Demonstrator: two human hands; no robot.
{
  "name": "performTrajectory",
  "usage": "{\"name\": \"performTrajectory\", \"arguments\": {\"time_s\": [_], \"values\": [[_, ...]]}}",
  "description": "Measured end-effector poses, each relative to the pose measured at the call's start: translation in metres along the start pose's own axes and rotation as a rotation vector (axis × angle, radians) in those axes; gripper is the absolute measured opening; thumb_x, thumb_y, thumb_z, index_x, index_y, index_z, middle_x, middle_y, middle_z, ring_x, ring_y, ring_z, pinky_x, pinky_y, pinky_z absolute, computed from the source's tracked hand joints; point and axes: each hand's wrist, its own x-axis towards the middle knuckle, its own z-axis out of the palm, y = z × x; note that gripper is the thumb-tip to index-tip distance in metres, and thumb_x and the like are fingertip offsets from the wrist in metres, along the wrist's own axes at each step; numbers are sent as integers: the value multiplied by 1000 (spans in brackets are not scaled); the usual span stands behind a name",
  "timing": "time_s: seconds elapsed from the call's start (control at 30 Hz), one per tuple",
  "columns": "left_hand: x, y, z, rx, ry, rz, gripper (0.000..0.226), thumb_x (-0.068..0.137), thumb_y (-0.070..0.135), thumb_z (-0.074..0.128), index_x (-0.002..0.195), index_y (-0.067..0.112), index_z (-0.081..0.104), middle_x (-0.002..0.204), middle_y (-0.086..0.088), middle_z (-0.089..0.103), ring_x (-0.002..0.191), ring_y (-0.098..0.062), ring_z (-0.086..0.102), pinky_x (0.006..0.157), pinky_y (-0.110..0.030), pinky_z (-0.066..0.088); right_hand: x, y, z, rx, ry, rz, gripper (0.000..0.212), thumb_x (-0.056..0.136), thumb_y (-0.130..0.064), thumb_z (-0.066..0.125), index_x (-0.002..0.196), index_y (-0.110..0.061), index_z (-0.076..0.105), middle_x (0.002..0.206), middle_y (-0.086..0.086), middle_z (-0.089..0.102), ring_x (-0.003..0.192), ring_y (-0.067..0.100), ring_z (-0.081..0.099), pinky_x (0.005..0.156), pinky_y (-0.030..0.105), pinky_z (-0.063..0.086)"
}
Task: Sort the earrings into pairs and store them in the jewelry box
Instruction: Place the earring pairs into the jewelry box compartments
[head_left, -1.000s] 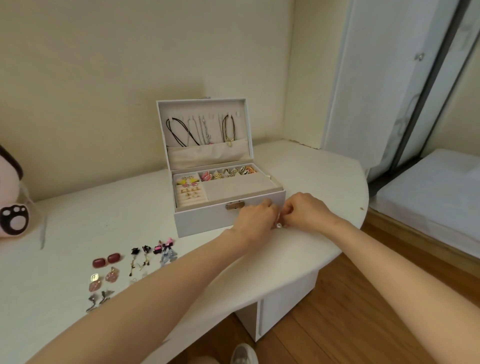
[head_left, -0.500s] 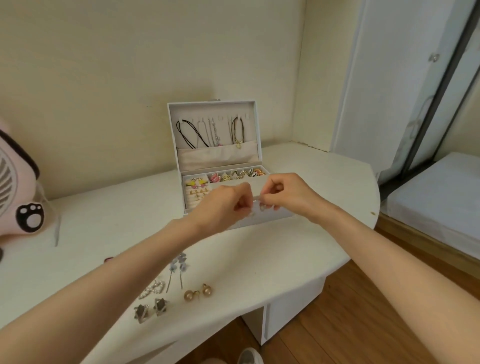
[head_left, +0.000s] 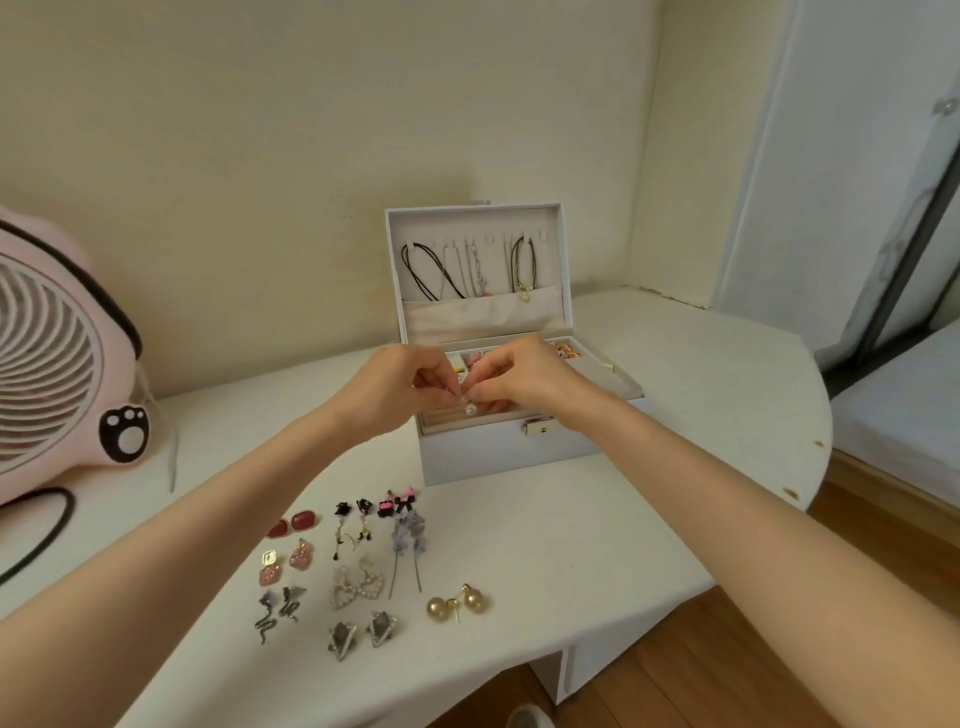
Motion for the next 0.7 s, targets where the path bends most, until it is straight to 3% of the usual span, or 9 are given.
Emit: {"name": "performTrajectory", "arguments": {"time_s": [0.13,0.33,0.43,0.57,0.63,0.7], "values": [[0,-4,-3,-52,-1,-9,11,79,6,69,76,16,65,70,8,62,61,5,53,57,-7,39,5,-2,4,-51,-12,42,9,76,-2,71,85,-4,73,68,-1,66,62,12,64,61,18,53],[1,-9,2,-158,17,-40,10,84,4,63,87,10,69,71,7,64,61,6,55,60,-6,42,11,-8,0,-153,-61,106,16,77,-3,69,92,-1,73,83,16,70,71,19,65,68,23,55],[4,-14,5,-227,26,-87,9,83,3,64,86,11,65,72,2,65,58,5,56,58,-6,42,14,-10,-1,-211,-86,129,14,77,-2,69,90,-3,74,88,17,71,76,21,65,73,27,55],[5,-15,4,-293,29,-122,10,82,1,66,80,10,62,70,-2,63,52,6,55,52,-4,38,19,-13,1,-242,-101,150,12,76,4,70,75,-9,69,112,17,66,78,26,66,78,35,57],[5,-17,2,-272,37,-117,7,84,4,64,81,11,65,70,0,63,54,7,53,52,-4,37,22,-13,3,-245,-95,171,19,74,5,71,69,-12,62,107,16,66,73,26,64,78,39,57],[4,-19,2,-236,49,-113,8,85,8,63,83,14,68,74,0,66,57,7,53,54,-4,37,26,-14,6,-266,-101,188,23,73,6,72,69,-12,59,83,11,66,64,22,60,70,35,55]]}}
